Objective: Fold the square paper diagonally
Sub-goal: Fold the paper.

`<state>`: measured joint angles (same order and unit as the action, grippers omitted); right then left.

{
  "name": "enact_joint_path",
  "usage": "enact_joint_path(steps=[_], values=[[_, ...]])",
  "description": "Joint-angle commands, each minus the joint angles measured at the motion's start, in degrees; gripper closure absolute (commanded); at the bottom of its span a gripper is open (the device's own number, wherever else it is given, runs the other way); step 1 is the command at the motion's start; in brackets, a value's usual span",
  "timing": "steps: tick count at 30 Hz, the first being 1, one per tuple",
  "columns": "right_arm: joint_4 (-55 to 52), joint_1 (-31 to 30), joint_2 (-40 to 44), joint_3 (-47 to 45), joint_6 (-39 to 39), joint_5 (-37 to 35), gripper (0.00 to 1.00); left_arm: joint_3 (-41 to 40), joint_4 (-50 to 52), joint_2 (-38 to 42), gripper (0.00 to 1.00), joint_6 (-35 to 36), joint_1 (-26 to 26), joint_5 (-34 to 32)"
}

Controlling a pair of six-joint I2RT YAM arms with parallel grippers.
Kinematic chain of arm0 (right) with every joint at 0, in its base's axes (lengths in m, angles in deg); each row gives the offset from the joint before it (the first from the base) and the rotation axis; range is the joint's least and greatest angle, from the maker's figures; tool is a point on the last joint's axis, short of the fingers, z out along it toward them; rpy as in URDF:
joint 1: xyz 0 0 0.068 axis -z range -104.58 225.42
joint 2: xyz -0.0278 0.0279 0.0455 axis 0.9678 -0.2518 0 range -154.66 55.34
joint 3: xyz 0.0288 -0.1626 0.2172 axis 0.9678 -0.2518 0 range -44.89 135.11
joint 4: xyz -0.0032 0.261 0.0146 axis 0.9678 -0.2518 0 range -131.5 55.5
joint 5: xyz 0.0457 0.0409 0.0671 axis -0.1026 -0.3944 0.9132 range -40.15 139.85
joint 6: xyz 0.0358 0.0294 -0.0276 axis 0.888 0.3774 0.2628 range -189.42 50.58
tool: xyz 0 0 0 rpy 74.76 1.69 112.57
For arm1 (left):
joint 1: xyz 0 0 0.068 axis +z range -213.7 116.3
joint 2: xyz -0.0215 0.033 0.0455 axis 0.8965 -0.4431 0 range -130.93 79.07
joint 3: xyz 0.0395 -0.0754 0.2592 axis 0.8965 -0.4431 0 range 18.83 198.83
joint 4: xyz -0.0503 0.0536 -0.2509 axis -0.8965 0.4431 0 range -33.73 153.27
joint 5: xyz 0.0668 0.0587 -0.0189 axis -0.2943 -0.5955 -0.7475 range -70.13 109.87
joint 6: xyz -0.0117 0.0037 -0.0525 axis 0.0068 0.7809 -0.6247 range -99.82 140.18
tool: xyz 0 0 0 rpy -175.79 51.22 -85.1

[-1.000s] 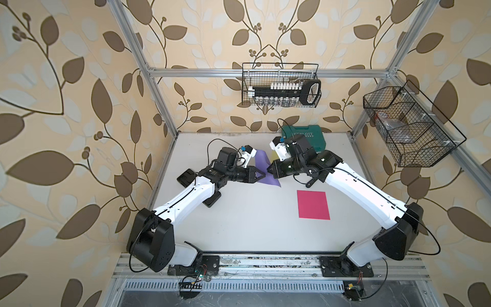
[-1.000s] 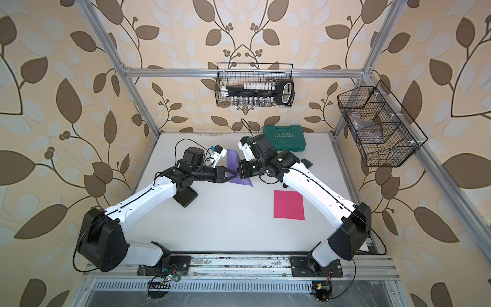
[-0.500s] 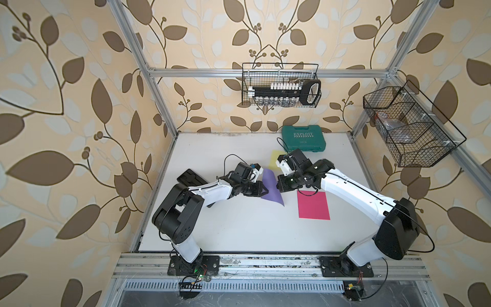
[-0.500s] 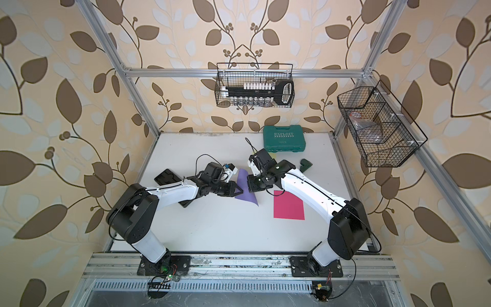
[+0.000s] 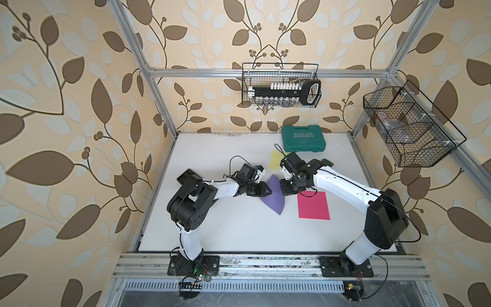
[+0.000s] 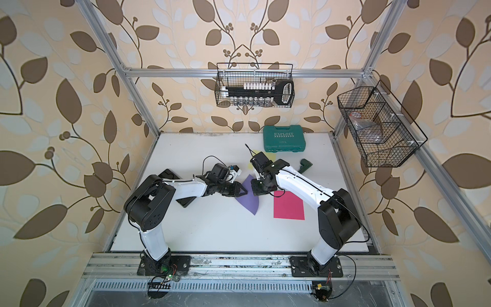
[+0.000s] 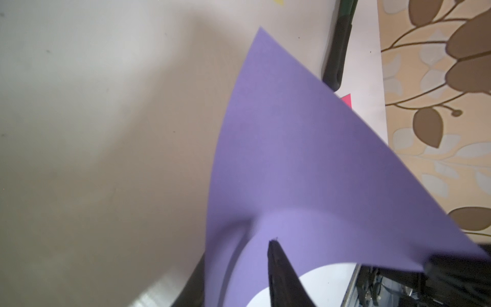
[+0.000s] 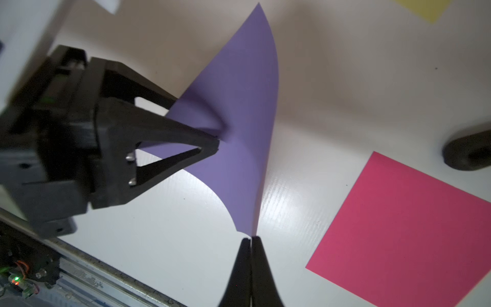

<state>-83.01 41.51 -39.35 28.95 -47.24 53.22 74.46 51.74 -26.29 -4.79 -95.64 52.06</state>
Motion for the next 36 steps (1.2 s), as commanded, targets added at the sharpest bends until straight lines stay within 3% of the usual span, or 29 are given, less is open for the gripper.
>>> enact_joint_path(steps=[1, 9, 12, 14, 18, 21, 26, 36], values=[[-3.2, 2.3, -1.3, 1.6, -0.6, -3.0, 1.00, 0.9, 1.0, 0.9, 0.62, 2.1, -0.3, -1.4], [-3.9, 6.7, -1.4, 0.9, -0.9, -2.3, 1.00, -3.3, 0.6, 4.5, 0.50, 0.8, 3.3, -1.6], [-3.6, 6.8, -1.9, 0.9, -0.9, -1.6, 1.00, -3.9, 1.5, 5.5, 0.49, 0.0, 3.4, -0.8], [-3.5, 6.8, -2.0, 0.7, -0.8, -1.3, 1.00, -4.1, 1.9, 5.7, 0.56, -1.3, 3.3, 0.0], [-3.2, 6.8, -2.0, 0.2, -0.7, -1.3, 1.00, -4.8, -0.3, 5.4, 0.80, -4.6, 3.3, 0.4], [-3.4, 6.7, -2.2, 0.3, -1.4, -1.7, 1.00, -3.7, -1.1, 4.3, 0.92, -6.3, 3.3, 0.2], [-3.9, 6.4, -2.7, 0.8, -1.8, -2.3, 1.00, 0.4, 4.0, 0.9, 0.94, -7.6, 3.2, -1.7], [-4.0, 5.9, -3.3, 1.2, -1.6, -2.3, 1.00, 1.4, 1.0, -3.1, 0.97, -9.7, 2.4, 0.5]])
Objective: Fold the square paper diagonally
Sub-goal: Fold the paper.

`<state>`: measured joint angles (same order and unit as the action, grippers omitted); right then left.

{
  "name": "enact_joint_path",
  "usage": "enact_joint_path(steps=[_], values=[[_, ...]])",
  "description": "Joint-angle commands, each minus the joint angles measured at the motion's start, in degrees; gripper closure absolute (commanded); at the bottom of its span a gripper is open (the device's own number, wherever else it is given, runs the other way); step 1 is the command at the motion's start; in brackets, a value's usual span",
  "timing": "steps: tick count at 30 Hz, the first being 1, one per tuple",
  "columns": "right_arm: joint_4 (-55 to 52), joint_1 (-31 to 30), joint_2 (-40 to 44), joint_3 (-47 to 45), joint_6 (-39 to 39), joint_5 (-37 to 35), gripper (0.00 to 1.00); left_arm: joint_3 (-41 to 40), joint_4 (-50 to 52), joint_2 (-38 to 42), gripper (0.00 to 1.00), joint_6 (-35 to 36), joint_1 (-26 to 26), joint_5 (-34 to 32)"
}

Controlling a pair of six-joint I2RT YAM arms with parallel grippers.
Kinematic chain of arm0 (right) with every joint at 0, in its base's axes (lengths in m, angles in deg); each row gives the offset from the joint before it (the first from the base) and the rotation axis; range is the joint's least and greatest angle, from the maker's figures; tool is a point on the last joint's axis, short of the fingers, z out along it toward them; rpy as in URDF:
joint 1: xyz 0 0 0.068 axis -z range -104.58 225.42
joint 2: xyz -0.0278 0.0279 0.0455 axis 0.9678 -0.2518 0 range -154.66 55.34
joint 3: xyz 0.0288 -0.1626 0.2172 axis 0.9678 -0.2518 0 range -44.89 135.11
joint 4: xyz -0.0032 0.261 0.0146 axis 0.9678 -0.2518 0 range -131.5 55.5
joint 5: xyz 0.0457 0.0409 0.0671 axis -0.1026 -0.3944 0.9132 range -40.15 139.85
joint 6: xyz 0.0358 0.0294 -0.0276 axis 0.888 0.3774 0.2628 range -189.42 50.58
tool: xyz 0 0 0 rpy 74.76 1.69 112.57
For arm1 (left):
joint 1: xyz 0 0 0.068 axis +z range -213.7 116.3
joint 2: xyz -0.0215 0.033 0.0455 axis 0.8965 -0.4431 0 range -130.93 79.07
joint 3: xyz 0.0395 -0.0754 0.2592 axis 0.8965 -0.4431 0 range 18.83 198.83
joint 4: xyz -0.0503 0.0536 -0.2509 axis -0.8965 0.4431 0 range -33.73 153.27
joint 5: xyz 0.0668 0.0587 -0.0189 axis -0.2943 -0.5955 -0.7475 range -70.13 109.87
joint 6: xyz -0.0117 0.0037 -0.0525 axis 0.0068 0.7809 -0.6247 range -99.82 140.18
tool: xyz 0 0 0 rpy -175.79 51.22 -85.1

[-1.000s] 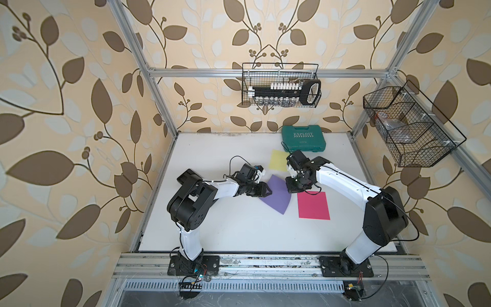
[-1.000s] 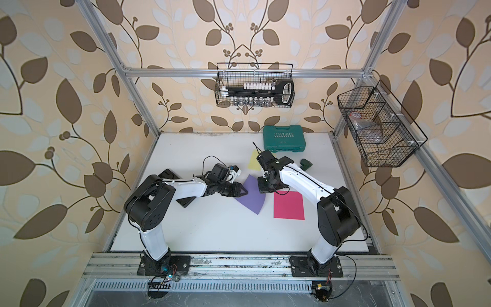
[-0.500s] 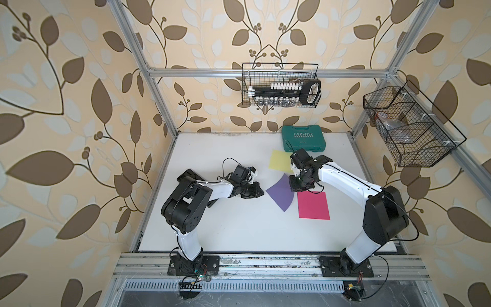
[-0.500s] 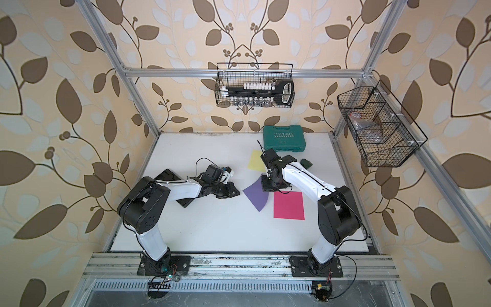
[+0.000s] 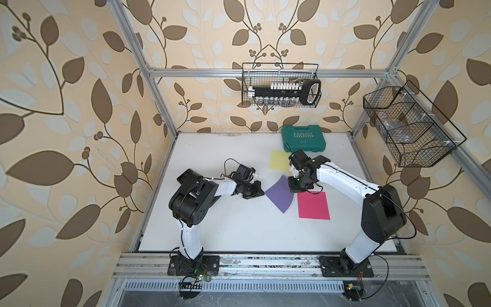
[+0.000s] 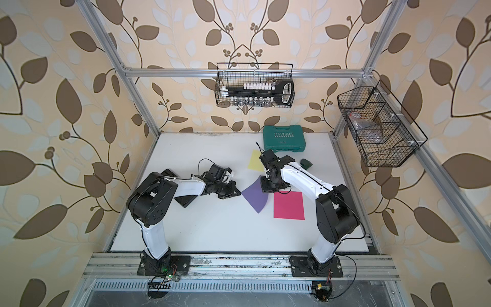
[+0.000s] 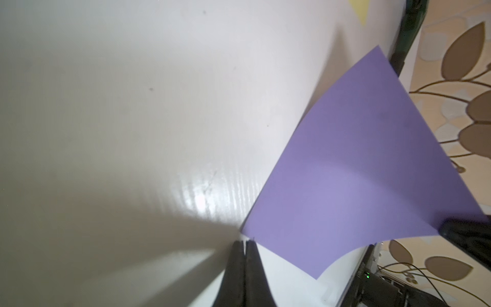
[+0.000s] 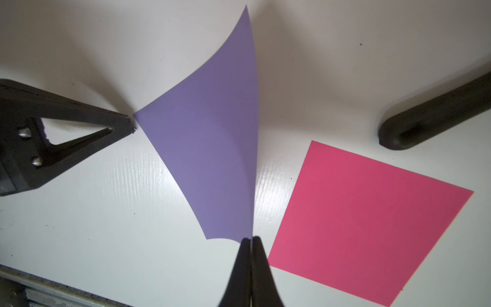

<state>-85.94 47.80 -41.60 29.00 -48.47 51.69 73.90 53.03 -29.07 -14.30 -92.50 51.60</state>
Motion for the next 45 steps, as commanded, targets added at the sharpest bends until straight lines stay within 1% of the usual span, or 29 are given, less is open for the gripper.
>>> enact_joint_path(steps=[1, 10, 17, 23, 28, 35, 45], values=[[-1.2, -0.5, -1.1, 1.4, -0.3, -0.7, 1.00, 2.0, -0.5, -0.4, 0.97, -0.1, -0.8, 1.1], [-1.9, -1.7, -2.2, 2.9, -0.2, -1.6, 1.00, 2.5, 1.0, -0.4, 0.98, 0.9, -1.3, 1.1], [-3.4, -5.1, -5.3, 7.9, 0.4, -2.1, 1.00, 1.3, 0.4, -0.9, 0.98, 1.1, -1.3, 1.3], [-2.1, -8.1, -8.2, 10.5, 2.1, 1.4, 1.00, 0.8, 1.0, -0.5, 0.98, 2.0, -1.3, 1.0], [1.0, -9.9, -10.5, 10.0, 3.6, 6.1, 1.00, 0.4, 1.4, -0.2, 0.98, 2.2, -1.3, 0.7], [2.8, -10.8, -12.9, 9.8, 4.4, 6.3, 1.00, -0.4, 1.8, 1.2, 0.98, 1.9, -0.7, 1.0], [4.2, -10.8, -15.6, 10.2, 5.2, 8.1, 1.00, -1.9, 1.6, 3.8, 0.94, 0.6, 1.5, 2.9]])
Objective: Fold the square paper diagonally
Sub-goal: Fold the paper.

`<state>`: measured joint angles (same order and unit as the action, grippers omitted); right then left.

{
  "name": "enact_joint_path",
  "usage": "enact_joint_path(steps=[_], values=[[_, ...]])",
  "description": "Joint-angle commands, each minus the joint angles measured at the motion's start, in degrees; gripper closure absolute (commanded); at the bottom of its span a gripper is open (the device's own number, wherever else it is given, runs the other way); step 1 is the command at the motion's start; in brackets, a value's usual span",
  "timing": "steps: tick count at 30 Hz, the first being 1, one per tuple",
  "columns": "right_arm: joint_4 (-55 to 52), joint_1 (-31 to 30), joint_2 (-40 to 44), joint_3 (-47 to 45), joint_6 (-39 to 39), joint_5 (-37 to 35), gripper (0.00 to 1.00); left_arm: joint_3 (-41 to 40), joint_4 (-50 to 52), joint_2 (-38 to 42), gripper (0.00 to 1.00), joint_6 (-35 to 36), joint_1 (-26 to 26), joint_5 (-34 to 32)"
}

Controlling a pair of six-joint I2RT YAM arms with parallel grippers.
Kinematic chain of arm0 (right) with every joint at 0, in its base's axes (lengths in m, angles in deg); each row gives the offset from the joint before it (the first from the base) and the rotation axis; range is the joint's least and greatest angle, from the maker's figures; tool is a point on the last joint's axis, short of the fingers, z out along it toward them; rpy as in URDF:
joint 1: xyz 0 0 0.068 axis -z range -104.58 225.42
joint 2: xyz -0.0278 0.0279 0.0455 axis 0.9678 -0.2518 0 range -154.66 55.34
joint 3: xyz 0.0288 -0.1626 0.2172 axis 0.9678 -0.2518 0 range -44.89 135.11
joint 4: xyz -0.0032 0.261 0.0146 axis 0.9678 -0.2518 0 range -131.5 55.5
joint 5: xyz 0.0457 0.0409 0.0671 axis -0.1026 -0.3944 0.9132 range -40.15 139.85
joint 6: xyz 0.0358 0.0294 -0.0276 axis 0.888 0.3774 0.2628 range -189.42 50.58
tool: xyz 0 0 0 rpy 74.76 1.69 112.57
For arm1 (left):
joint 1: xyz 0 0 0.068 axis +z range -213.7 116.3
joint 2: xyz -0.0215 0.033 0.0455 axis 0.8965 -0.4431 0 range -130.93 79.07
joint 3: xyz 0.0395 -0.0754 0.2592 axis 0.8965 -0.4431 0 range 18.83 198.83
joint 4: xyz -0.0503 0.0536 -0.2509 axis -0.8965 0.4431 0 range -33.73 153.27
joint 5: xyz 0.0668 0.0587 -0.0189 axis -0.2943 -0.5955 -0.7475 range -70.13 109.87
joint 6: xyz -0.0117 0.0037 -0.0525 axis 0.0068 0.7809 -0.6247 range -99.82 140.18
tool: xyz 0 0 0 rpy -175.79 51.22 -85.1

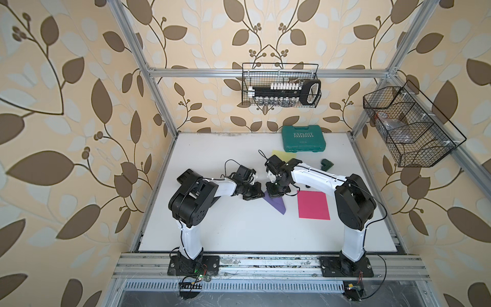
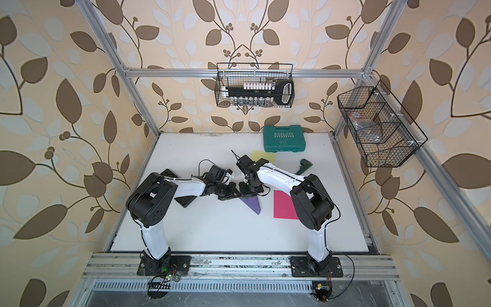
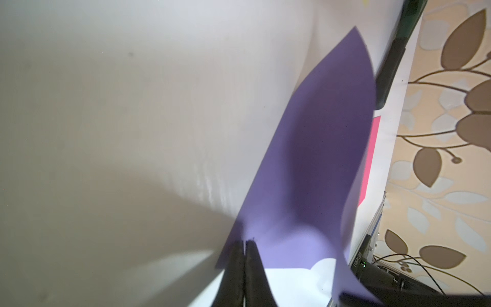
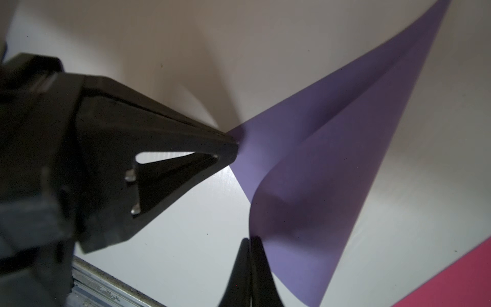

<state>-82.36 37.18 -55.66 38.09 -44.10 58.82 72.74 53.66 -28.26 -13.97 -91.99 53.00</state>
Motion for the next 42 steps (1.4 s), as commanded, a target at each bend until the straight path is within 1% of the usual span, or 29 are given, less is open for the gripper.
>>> enact_joint_path(steps=[1, 4, 8, 11, 13, 14, 16, 20, 22, 28, 31, 39, 42], values=[[0.7, -0.2, -1.8, 1.1, 1.0, 1.1, 1.00, -1.0, 0.9, 3.3, 0.94, -0.1, 1.0, 1.7], [1.2, -0.2, -2.2, 0.9, 1.4, 1.4, 1.00, -1.8, 0.1, 4.2, 0.93, -1.8, 1.4, 2.8], [1.7, -0.2, -2.7, 1.1, 1.8, 1.9, 1.00, -2.6, -0.4, 5.2, 0.87, -3.0, 1.4, 3.7], [2.1, -0.2, -3.0, 1.2, 2.2, 2.2, 1.00, -3.8, -1.9, 6.0, 0.79, -4.3, 1.4, 4.2], [2.4, -0.2, -3.3, 1.5, 2.4, 2.7, 1.00, -4.9, -4.1, 6.6, 0.68, -5.9, 1.4, 4.8], [2.5, -0.2, -3.4, 1.5, 2.5, 2.8, 1.00, -5.4, -4.9, 6.8, 0.64, -6.4, 1.4, 4.8], [2.7, -0.2, -3.5, 1.5, 2.6, 3.0, 1.00, -6.3, -6.4, 7.4, 0.61, -8.1, 1.5, 4.8], [3.0, -0.2, -3.7, 1.2, 2.5, 3.3, 1.00, -9.0, -12.4, 8.2, 0.61, -14.4, 2.4, 5.4], [3.2, -0.2, -3.6, 0.9, 2.4, 3.5, 1.00, -9.5, -13.8, 8.7, 0.59, -17.4, 2.5, 4.9], [4.1, -0.1, -2.8, -0.1, 2.0, 4.2, 1.00, -10.5, -19.2, 8.8, 0.57, -23.4, 2.5, 5.4], [4.2, -0.1, -2.7, -0.3, 1.8, 4.4, 1.00, -10.2, -19.6, 8.6, 0.57, -24.4, 2.3, 4.8], [4.9, -0.1, -1.9, -1.5, 2.0, 4.9, 1.00, -9.6, -22.0, 6.2, 0.66, -27.0, 2.0, 5.5], [5.0, -0.1, -1.5, -1.9, 1.9, 4.8, 1.00, -9.2, -22.5, 5.7, 0.71, -27.6, 1.7, 5.6]])
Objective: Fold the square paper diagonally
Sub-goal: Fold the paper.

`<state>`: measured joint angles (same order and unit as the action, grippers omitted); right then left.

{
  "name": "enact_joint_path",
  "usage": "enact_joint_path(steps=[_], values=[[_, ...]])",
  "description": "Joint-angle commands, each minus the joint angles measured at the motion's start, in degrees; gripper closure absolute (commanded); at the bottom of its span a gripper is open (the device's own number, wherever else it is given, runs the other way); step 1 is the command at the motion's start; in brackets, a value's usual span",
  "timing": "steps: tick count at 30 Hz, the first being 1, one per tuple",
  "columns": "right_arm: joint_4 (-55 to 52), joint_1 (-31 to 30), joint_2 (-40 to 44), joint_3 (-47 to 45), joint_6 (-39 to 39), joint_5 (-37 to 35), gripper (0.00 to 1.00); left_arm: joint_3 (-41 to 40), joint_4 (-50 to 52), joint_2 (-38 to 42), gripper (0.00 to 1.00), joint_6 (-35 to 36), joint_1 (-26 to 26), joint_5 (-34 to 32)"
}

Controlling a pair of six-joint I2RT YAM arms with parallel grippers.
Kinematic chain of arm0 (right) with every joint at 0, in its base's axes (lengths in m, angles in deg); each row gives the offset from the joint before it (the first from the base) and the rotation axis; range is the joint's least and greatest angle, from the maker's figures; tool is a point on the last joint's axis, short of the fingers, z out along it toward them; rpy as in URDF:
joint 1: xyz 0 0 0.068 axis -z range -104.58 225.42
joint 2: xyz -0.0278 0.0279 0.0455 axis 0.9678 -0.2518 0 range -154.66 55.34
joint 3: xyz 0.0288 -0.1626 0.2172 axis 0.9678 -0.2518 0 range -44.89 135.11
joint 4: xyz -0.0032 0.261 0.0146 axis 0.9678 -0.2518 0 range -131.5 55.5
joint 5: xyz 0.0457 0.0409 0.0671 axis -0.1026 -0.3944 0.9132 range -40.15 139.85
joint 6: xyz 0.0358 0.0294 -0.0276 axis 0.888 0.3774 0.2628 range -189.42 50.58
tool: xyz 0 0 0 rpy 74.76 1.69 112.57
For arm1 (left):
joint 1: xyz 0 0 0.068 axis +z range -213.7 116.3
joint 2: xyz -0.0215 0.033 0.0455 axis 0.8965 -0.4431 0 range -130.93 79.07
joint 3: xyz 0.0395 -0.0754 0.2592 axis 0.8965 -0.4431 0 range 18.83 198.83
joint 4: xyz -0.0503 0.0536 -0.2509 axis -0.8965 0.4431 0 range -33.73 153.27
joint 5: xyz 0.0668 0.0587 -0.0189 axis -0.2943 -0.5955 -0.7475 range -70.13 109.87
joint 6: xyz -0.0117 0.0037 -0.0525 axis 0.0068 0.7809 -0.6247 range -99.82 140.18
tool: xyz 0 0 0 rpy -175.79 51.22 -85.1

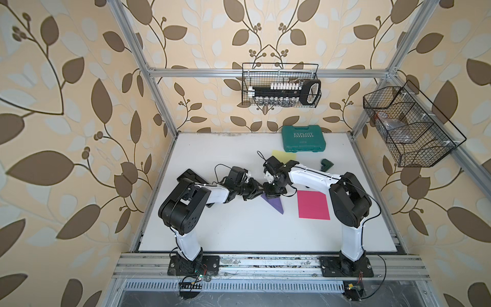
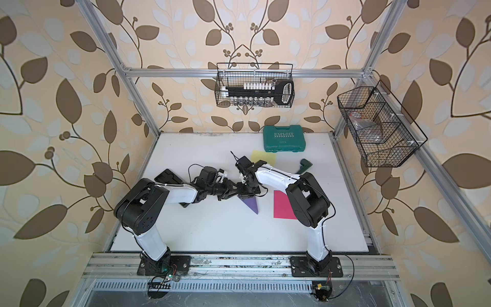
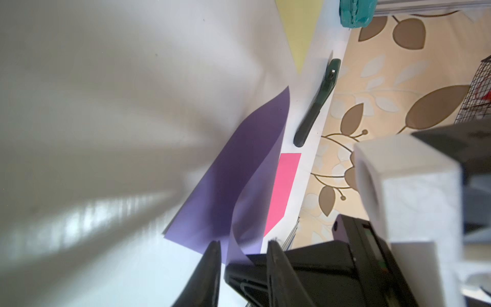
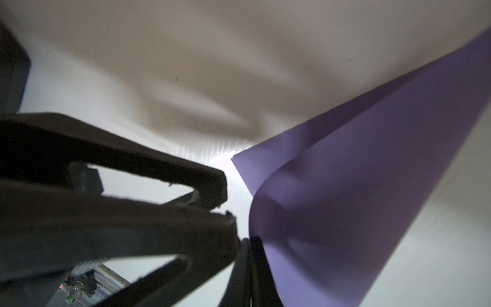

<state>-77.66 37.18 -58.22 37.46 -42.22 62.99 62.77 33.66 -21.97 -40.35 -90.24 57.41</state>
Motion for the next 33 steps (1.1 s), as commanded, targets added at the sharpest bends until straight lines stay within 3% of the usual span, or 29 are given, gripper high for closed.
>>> enact_joint_path(steps=[1, 12, 33], values=[[0.3, -0.2, 1.0, -1.4, 0.0, 0.7, 1.00, 1.2, -2.1, -0.9, 0.72, -1.3, -0.2, 1.3], [0.3, -0.1, 1.5, -1.2, 0.0, 0.4, 1.00, 4.0, 1.2, -3.7, 0.76, -0.1, -1.6, 3.2], [-1.1, -0.1, 2.6, -1.2, -0.4, -1.1, 0.99, 6.2, 4.6, -4.6, 0.94, 1.6, -2.5, 2.5]])
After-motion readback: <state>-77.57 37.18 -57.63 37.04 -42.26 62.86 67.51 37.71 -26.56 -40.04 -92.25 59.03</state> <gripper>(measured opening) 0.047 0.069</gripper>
